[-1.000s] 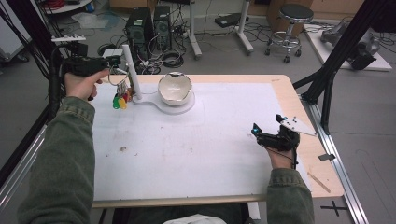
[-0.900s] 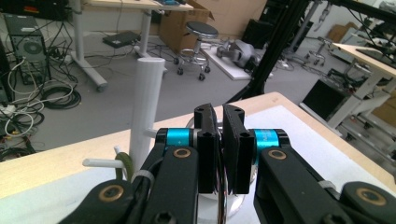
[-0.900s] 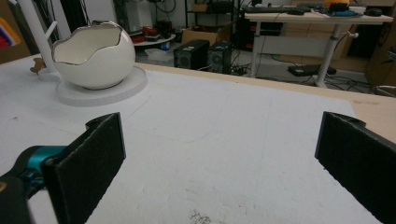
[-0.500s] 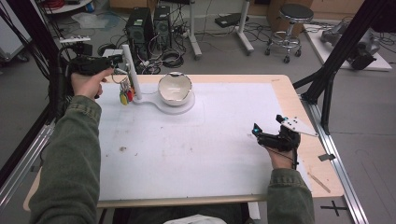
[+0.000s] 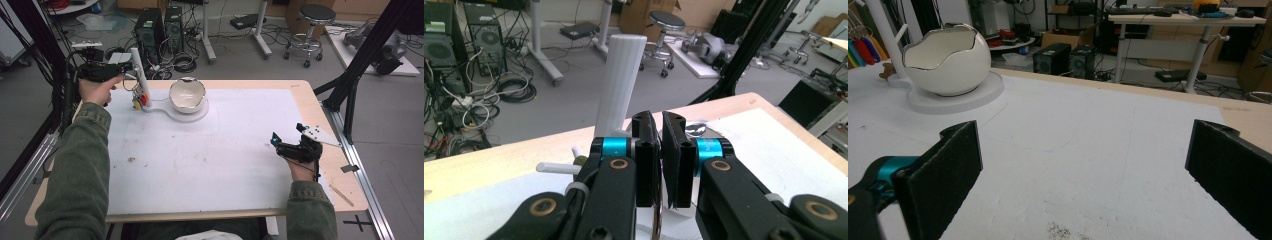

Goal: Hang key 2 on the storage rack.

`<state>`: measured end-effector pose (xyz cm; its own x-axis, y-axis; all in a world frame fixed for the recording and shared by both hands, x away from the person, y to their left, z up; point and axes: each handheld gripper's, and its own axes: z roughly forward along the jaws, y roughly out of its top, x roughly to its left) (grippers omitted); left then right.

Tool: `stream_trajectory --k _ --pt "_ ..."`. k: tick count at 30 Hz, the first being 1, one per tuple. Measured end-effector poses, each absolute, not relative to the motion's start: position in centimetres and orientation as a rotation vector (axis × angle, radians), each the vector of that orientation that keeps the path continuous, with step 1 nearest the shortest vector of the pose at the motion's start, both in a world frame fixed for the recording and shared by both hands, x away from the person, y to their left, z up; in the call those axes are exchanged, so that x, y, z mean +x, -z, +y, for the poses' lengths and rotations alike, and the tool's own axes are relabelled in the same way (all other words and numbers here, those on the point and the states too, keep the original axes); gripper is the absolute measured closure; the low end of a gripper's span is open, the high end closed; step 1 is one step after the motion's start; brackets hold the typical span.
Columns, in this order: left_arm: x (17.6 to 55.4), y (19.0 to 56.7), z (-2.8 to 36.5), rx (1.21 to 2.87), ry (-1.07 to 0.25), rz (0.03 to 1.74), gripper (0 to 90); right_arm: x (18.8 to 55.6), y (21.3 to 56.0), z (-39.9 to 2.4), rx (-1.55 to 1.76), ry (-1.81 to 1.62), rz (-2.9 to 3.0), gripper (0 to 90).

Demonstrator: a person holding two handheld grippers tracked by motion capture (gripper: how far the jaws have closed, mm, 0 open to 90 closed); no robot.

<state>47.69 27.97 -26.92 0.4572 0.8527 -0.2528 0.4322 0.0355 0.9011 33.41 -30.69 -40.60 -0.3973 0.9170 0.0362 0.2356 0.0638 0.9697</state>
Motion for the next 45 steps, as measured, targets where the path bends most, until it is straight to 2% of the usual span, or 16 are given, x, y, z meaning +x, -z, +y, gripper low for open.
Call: stream_trajectory --k 6,9,10,11,12,13,14,15,17,19,20,21,26,29,31,45 --pt "47.8 27.2 27.8 1.623 -0.485 1.192 83.6 33.4 40.6 -30.7 1.157 -1.370 1.709 0.7" --pt "47.7 27.4 28.0 1.584 -0.501 1.229 79.4 33.4 40.6 -30.7 1.158 -1.371 1.708 0.7" --pt "47.6 27.6 28.2 1.565 -0.492 1.246 76.6 33.4 40.6 -30.7 1.157 -1.371 1.708 0.7" --pt "47.6 27.7 28.4 1.559 -0.485 1.267 65.0 33.4 40.6 -30.7 1.158 -1.371 1.708 0.7" --pt "47.6 27.8 28.6 1.560 -0.482 1.275 65.0 33.4 40.6 -30.7 1.158 -1.371 1.708 0.7" --pt "47.5 28.1 28.8 1.556 -0.468 1.280 55.6 33.4 40.6 -30.7 1.156 -1.370 1.707 0.7" --pt "47.4 28.2 29.0 1.548 -0.460 1.286 55.6 33.4 40.6 -30.7 1.156 -1.370 1.707 0.7" --pt "47.2 28.5 29.4 1.529 -0.449 1.293 47.3 33.4 40.6 -30.7 1.154 -1.369 1.709 0.7" --pt "46.9 28.6 29.5 1.510 -0.471 1.294 44.9 33.4 40.6 -30.7 1.155 -1.369 1.708 0.7" --pt "46.6 28.6 29.5 1.500 -0.514 1.308 33.4 33.4 40.6 -30.6 1.156 -1.372 1.709 0.7" --pt "46.5 28.6 29.5 1.500 -0.517 1.311 33.4 33.4 40.6 -30.6 1.156 -1.372 1.709 0.7" --pt "46.4 28.6 29.5 1.502 -0.507 1.308 28.4 33.4 40.6 -30.6 1.154 -1.371 1.709 0.7" --pt "45.8 28.5 29.4 1.481 -0.524 1.307 18.7 33.4 40.6 -30.6 1.156 -1.367 1.709 0.7" --pt "45.5 28.4 29.1 1.513 -0.543 1.329 4.3 33.4 40.6 -30.6 1.156 -1.367 1.710 0.7" --pt "45.3 28.3 29.0 1.530 -0.553 1.340 1.6 33.4 40.6 -30.6 1.152 -1.366 1.710 0.7" --pt "43.6 28.8 29.4 1.515 -0.589 1.311 1.6 33.4 40.6 -30.5 1.151 -1.366 1.710 0.7"
